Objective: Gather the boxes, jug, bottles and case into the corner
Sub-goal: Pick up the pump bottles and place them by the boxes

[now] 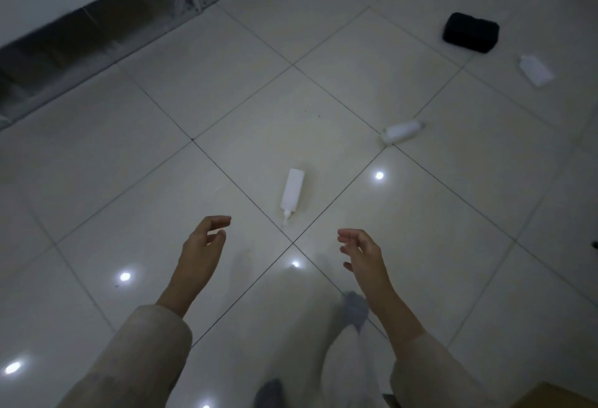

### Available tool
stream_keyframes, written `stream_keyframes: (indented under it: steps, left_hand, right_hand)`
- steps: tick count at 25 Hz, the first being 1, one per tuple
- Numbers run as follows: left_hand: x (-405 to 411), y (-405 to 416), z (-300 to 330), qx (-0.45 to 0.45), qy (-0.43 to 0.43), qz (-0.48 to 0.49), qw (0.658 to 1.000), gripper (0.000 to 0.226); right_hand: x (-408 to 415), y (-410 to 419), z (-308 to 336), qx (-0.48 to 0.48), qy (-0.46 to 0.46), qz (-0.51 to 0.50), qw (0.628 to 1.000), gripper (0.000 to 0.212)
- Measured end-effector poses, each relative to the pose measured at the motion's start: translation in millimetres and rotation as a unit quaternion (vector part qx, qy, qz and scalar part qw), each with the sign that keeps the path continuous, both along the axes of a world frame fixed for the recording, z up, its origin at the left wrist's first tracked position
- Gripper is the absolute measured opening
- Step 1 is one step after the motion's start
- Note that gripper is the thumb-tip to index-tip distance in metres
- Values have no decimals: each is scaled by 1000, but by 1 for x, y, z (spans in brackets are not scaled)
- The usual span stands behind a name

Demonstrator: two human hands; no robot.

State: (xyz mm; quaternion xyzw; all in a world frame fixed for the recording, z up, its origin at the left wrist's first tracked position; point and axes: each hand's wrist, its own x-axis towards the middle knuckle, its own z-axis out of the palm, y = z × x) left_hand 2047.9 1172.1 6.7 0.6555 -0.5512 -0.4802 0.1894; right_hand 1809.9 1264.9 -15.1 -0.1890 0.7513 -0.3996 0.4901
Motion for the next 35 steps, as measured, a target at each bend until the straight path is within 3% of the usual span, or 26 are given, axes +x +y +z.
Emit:
stream_keyframes:
  steps: [7, 14, 18, 22, 27, 29, 32, 35]
  left_hand:
    - [-108, -78, -27, -8, -14, 16, 1000, 25]
    - [-213, -142, -93, 55, -59, 32, 996, 29]
    - [-231, -182, -173, 54, -171, -39, 983, 36]
    - [-247, -210, -269, 91, -285, -63, 952, 58]
    - [-261, -227, -392, 134, -358, -71, 921, 95]
    - [-264, -229, -425, 142, -379, -88, 910, 93]
    - [-275, -243, -447, 88, -402, -116, 904, 76]
    - [-304, -251, -460, -41, -381, -188, 904, 65]
  right_hand:
    - [-112, -74, -35, 35, 6, 0, 999, 25]
    - [-213, -151, -86, 103, 24, -9, 994, 21]
    - [-243, -212, -151, 116, 25, -19, 993, 26]
    - [-258, -257, -242, 110, 28, 6, 994, 31]
    - [-292, -305, -352, 116, 89, 9, 989, 46]
    - [-311, -320, -379, 139, 105, -11, 985, 55]
    - [-336, -336, -403, 156, 151, -1, 976, 63]
    - [-363, -351, -415, 150, 219, 23, 964, 64]
